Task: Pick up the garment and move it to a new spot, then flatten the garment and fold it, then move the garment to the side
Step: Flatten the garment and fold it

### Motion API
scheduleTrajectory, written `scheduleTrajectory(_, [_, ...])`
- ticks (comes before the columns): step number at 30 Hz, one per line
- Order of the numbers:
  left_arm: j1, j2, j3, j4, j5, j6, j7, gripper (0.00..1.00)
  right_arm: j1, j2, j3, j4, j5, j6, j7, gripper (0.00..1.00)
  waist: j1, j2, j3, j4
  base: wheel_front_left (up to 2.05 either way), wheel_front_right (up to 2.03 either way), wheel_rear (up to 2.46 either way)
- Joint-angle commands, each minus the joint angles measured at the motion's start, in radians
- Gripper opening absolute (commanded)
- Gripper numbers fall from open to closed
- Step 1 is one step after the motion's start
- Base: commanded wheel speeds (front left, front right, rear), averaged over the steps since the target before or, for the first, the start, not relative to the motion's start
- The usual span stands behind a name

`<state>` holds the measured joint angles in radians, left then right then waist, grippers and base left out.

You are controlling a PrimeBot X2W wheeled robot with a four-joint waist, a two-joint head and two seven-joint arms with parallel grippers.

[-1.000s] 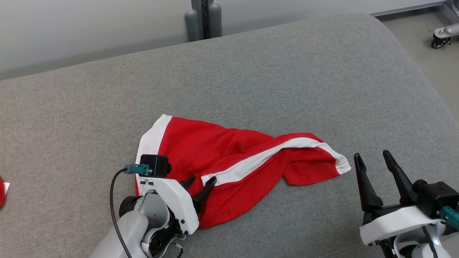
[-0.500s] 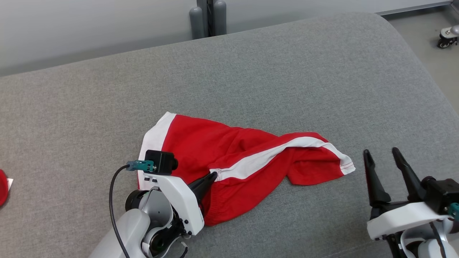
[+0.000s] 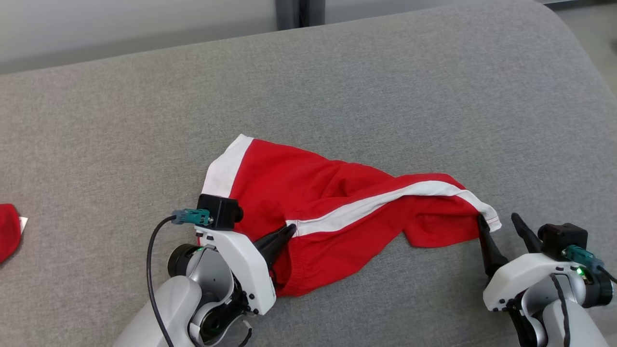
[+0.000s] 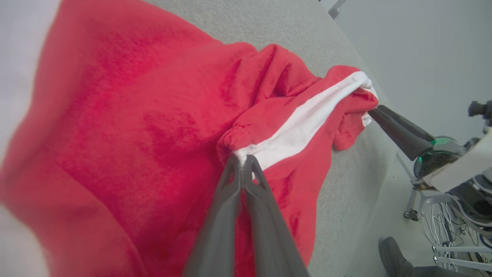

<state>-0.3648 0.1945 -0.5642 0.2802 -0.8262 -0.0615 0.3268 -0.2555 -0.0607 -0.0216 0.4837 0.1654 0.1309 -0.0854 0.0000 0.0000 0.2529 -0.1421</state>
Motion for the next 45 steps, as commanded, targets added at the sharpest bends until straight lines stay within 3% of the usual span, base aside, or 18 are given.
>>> scheduleTrajectory(1, [-0.016,0.004,0.001,-0.005,0.007,-0.003,0.001,0.00,-0.018,-0.009,0.003,0.027,0.001,0.000,-0.001,1.00,0.0000,0.0000,0.008,0.010,0.00,0.00,0.00])
scheduleTrajectory(3, [-0.017,0.004,-0.002,-0.007,0.008,-0.005,-0.001,0.00,-0.037,-0.010,0.009,0.074,0.006,0.000,0.000,1.00,0.0000,0.0000,0.011,0.015,0.00,0.00,0.00])
scheduleTrajectory(4, [-0.018,0.003,-0.003,-0.009,0.008,-0.006,-0.003,0.00,-0.043,-0.009,0.017,0.096,0.012,0.000,0.009,0.60,0.0000,0.0000,0.012,0.017,0.00,0.00,0.00])
scheduleTrajectory(5, [-0.018,0.002,-0.002,-0.011,0.006,-0.007,-0.007,0.00,-0.048,-0.008,0.022,0.113,0.019,0.000,0.012,0.43,0.0000,0.0000,0.013,0.018,0.00,0.00,0.00])
scheduleTrajectory(6, [-0.018,0.003,-0.002,-0.012,0.007,-0.007,-0.010,0.00,-0.054,-0.011,0.026,0.125,0.024,0.000,0.009,0.00,0.0000,0.0000,0.013,0.019,0.00,0.00,0.00])
scheduleTrajectory(11, [-0.015,0.011,0.000,-0.029,0.011,-0.010,-0.029,0.00,-0.070,-0.033,0.049,0.135,0.061,0.000,-0.012,0.00,0.0000,0.0000,0.000,0.014,0.00,0.00,0.00])
scheduleTrajectory(17, [-0.043,0.047,-0.003,-0.092,0.071,-0.001,-0.069,0.00,-0.097,-0.074,0.078,0.028,0.083,0.000,-0.021,0.00,0.0000,0.0000,-0.033,0.006,0.00,0.00,0.00])
scheduleTrajectory(25, [-0.172,0.133,0.030,-0.265,0.199,0.037,-0.096,0.00,-0.188,-0.164,0.116,-0.314,0.069,0.000,0.117,0.00,0.0000,0.0000,-0.110,0.023,0.00,0.00,0.00])
scheduleTrajectory(26, [-0.248,0.170,0.050,-0.322,0.258,0.050,-0.099,0.00,-0.244,-0.188,0.119,-0.428,0.061,0.000,0.180,0.00,0.0000,0.0000,-0.131,0.040,0.00,0.00,0.00])
scheduleTrajectory(31, [-0.381,0.208,0.084,-0.378,0.326,0.064,-0.085,0.00,-0.356,-0.210,0.118,-0.567,0.061,0.000,0.258,0.00,0.0000,0.0000,-0.147,0.071,0.00,0.00,0.00])
scheduleTrajectory(37, [-0.491,0.214,0.117,-0.393,0.340,0.072,-0.076,0.00,-0.457,-0.214,0.111,-0.622,0.077,0.000,0.307,0.00,0.0000,0.0000,-0.156,0.100,0.00,0.00,0.00])
scheduleTrajectory(45, [-0.540,0.203,0.116,-0.356,0.334,0.062,-0.082,0.00,-0.517,-0.196,0.121,-0.572,0.113,0.000,0.337,0.00,0.0000,0.0000,-0.130,0.115,0.00,0.00,0.00])
